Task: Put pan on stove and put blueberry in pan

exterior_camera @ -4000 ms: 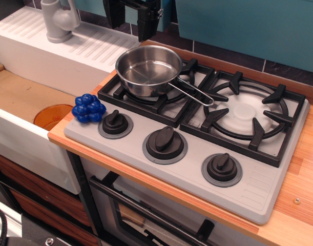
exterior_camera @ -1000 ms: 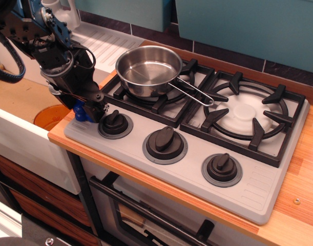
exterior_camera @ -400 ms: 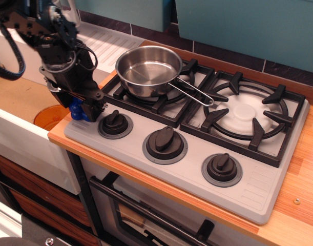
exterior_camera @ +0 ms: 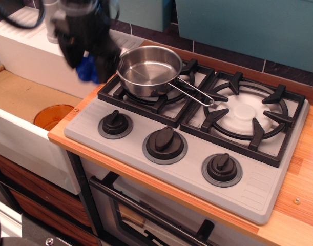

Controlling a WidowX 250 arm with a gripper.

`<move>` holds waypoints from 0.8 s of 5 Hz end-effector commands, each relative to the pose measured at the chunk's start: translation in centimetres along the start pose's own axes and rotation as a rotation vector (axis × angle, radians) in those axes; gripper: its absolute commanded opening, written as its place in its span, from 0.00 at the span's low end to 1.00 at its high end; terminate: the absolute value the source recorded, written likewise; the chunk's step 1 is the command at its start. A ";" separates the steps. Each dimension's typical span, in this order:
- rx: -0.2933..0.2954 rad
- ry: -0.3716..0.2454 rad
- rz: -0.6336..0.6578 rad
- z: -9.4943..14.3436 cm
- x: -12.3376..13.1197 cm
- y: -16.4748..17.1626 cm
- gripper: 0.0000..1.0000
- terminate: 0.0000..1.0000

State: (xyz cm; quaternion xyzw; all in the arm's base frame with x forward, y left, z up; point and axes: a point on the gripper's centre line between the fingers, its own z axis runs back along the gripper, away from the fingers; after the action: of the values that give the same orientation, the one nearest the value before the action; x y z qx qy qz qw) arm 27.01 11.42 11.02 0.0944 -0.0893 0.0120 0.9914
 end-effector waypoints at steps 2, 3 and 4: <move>-0.025 -0.054 -0.003 2.9 5.2 -1.4 0.00 0.00; -0.053 -0.059 -0.008 2.2 7.1 -2.7 0.00 0.00; -0.073 -0.070 -0.010 1.5 8.3 -4.0 0.00 0.00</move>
State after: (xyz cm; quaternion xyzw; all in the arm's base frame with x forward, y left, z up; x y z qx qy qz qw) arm 34.15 7.40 11.49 0.0530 -0.0981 -0.0012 0.9938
